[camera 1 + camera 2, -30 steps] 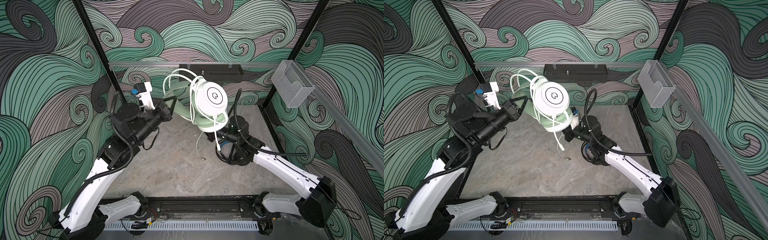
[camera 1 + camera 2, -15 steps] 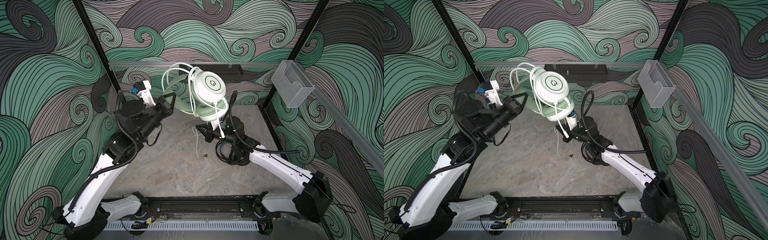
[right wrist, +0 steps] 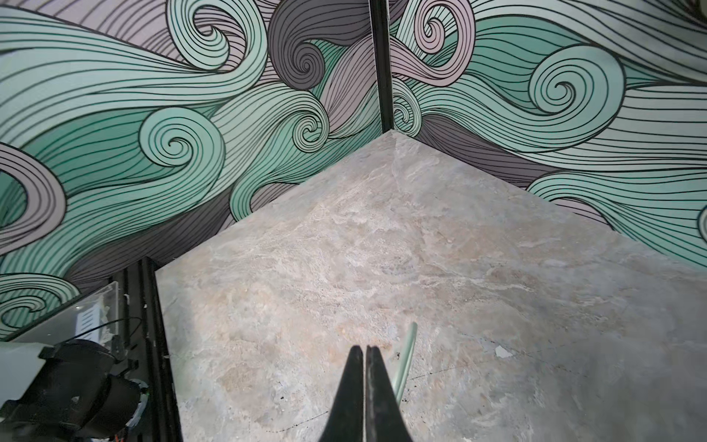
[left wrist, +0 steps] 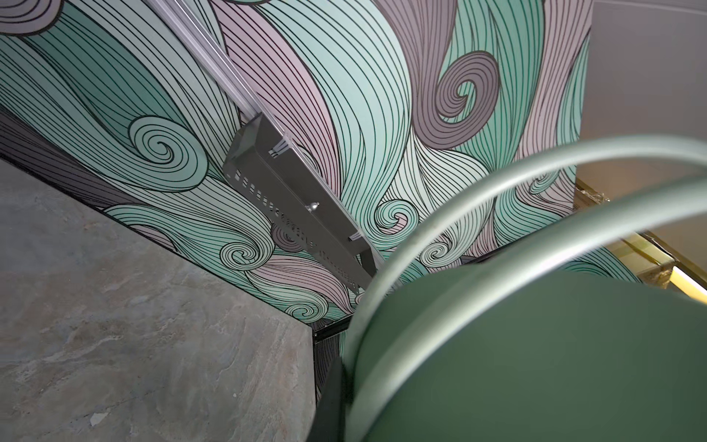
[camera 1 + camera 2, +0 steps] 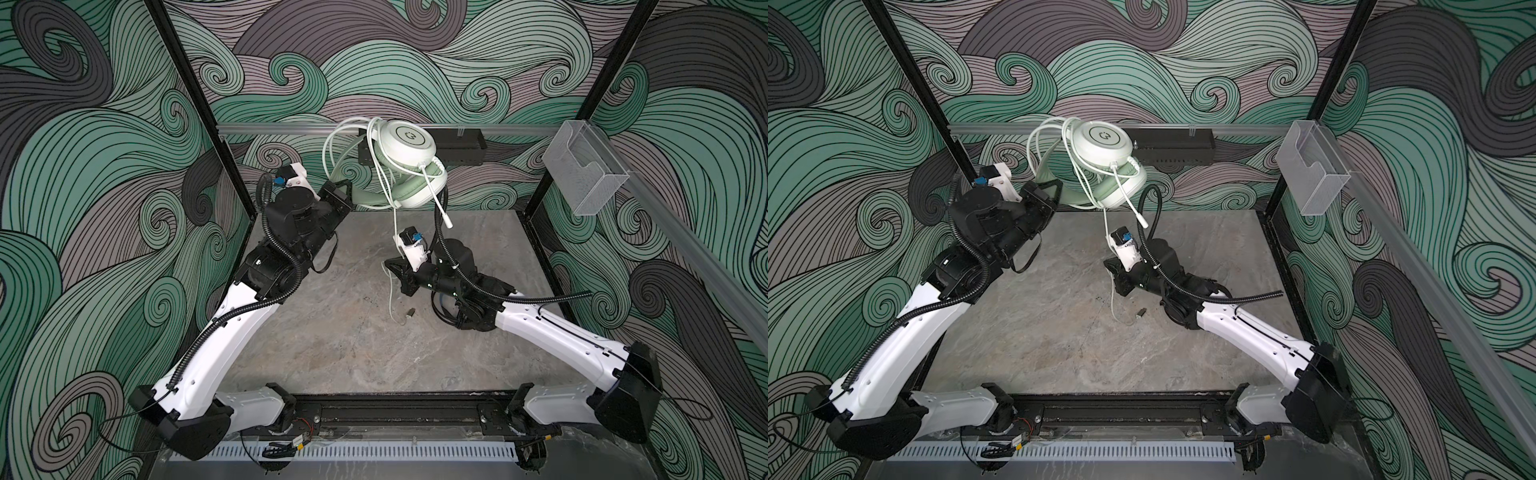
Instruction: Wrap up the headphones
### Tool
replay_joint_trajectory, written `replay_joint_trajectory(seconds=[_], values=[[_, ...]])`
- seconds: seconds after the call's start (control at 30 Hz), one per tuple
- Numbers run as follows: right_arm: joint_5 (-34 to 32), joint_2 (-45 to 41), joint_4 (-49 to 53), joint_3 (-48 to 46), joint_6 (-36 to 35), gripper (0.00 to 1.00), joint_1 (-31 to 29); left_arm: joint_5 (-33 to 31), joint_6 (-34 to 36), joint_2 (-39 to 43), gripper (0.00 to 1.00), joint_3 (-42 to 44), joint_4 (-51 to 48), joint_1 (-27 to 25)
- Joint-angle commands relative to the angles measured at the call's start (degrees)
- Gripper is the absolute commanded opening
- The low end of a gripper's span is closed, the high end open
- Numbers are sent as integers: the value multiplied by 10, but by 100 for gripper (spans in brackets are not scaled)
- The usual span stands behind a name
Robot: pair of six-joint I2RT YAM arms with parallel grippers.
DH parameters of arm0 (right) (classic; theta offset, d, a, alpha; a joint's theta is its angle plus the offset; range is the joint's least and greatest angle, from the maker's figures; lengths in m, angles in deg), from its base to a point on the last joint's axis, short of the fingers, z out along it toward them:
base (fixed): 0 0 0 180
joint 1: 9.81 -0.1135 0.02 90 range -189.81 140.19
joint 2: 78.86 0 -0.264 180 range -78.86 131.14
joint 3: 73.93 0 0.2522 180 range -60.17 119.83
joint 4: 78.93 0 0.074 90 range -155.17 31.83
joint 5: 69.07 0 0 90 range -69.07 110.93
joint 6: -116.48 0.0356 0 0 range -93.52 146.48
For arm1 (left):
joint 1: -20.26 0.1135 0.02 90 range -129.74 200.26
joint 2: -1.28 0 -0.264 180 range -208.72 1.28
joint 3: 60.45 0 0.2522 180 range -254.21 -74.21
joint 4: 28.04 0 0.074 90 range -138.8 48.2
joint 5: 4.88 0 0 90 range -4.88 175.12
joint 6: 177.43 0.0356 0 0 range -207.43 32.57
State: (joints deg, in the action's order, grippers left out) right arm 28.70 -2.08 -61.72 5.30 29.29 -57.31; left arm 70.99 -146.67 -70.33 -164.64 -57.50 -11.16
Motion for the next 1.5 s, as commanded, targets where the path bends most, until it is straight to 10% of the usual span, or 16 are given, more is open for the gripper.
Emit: replay_joint_trajectory(seconds=[0.0, 0.83, 1.47], values=[[-44, -6, 68, 10, -51, 0, -22, -56, -42, 2, 0, -42, 80, 21], [-183, -17, 240, 127, -150, 0, -141, -177, 37, -198, 0, -150, -1, 83], [-33, 74, 461, 377, -22, 0, -72, -294, 578, -60, 0, 91, 185, -35]])
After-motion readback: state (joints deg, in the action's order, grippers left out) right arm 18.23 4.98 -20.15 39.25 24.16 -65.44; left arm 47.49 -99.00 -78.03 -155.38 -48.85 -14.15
